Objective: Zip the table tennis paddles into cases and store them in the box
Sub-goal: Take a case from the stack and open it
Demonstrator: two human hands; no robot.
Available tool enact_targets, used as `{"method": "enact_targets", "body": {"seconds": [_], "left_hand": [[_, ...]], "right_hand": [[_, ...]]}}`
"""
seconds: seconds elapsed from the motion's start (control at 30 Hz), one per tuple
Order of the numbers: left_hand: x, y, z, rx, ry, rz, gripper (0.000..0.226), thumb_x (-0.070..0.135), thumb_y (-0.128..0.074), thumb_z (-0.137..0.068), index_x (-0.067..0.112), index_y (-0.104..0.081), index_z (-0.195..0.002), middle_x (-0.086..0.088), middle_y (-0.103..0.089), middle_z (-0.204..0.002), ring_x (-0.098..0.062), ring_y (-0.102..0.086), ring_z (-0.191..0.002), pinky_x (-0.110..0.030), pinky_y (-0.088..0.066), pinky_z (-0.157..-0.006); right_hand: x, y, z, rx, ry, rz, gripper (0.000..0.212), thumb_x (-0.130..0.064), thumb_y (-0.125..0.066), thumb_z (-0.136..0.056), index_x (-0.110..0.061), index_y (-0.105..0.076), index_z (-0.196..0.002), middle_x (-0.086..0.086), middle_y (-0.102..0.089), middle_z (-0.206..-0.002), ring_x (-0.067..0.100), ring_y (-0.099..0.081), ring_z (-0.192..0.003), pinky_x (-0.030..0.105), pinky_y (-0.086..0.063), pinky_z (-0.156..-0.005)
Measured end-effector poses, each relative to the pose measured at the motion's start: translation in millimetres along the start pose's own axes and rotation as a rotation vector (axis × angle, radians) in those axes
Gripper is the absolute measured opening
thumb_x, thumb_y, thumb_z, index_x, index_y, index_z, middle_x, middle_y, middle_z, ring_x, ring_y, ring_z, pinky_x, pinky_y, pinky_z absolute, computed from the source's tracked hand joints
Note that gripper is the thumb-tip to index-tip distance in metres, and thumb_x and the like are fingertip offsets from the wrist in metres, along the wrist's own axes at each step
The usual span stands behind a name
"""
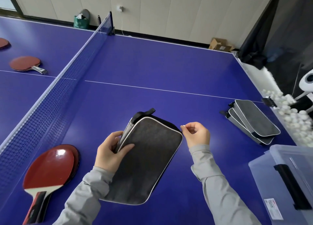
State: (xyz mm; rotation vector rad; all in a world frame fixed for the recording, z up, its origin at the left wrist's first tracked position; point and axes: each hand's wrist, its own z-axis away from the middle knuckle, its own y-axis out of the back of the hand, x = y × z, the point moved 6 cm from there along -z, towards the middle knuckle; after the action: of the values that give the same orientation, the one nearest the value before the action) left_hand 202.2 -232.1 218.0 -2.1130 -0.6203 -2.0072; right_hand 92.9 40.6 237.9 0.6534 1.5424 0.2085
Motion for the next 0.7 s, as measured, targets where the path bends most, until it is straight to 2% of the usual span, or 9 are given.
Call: {"method": "enact_targets", "body": {"seconds": [0.07, 0.17, 0.3, 0.4, 0.53, 0.7], "left_hand": [[-1.5, -0.4, -1.5, -0.015, 0.017, 0.058, 0.035, 0.005, -0.078, -0.07, 0.03, -0.063, -0.09, -0.007, -0.069, -0.076, -0.005, -0.059, -0.062, -0.015, -0.049, -0.064], [-8.0, -2.3, -2.8, -0.027, 0.079, 0.108, 0.032, 0.004, -0.077, -0.071, 0.027, -0.064, -0.09, -0.003, -0.071, -0.072, -0.008, -0.06, -0.06, -0.018, -0.051, -0.062], [-20.8, -4.9, -4.0, -0.038, 0.213, 0.213, 0.027, 0.005, -0.075, -0.072, 0.022, -0.065, -0.092, 0.001, -0.073, -0.071, -0.008, -0.063, -0.059, -0.019, -0.055, -0.059], [-25.1, -7.2, -5.5, -0.058, 0.291, 0.254, 0.025, 0.01, -0.076, -0.071, 0.023, -0.066, -0.09, -0.001, -0.074, -0.073, -0.01, -0.066, -0.06, -0.021, -0.055, -0.058], [-30.2, -4.7, -8.6, -0.008, 0.388, 0.265, 0.029, 0.026, -0.079, -0.062, 0.025, -0.068, -0.088, -0.001, -0.074, -0.073, -0.011, -0.067, -0.06, -0.022, -0.055, -0.057], [-33.0, -7.2, -10.9, 0.03, 0.474, 0.283, 0.026, 0.025, -0.079, -0.069, 0.021, -0.069, -0.093, -0.001, -0.074, -0.074, -0.012, -0.068, -0.062, -0.023, -0.054, -0.058]], "right_hand": [[4.1, -0.1, 2.3, 0.01, -0.007, -0.013, 0.012, -0.014, -0.074, -0.075, -0.014, -0.062, -0.071, -0.009, -0.06, -0.061, 0.0, -0.056, -0.057, 0.024, -0.047, -0.069], [8.0, 0.9, 5.5, 0.034, -0.01, -0.059, 0.012, -0.013, -0.074, -0.074, -0.015, -0.062, -0.073, -0.009, -0.061, -0.062, 0.0, -0.056, -0.056, 0.023, -0.045, -0.066], [12.2, 5.1, 7.9, 0.033, 0.014, -0.145, 0.02, -0.008, -0.072, -0.074, -0.019, -0.059, -0.085, -0.009, -0.063, -0.062, 0.0, -0.056, -0.051, 0.011, -0.044, -0.059], [14.0, 7.9, 6.2, 0.005, 0.062, -0.115, 0.013, -0.006, -0.071, -0.076, -0.018, -0.067, -0.073, -0.009, -0.064, -0.064, -0.003, -0.058, -0.057, 0.007, -0.044, -0.06], [17.9, 11.0, 5.7, -0.023, 0.09, -0.086, 0.012, -0.007, -0.071, -0.075, -0.017, -0.069, -0.07, -0.011, -0.065, -0.063, -0.005, -0.059, -0.059, 0.002, -0.043, -0.06], [18.4, 10.1, 7.5, -0.08, 0.133, -0.042, 0.011, -0.009, -0.073, -0.074, -0.018, -0.07, -0.068, -0.019, -0.063, -0.061, -0.009, -0.059, -0.059, 0.0, -0.042, -0.06]]}}
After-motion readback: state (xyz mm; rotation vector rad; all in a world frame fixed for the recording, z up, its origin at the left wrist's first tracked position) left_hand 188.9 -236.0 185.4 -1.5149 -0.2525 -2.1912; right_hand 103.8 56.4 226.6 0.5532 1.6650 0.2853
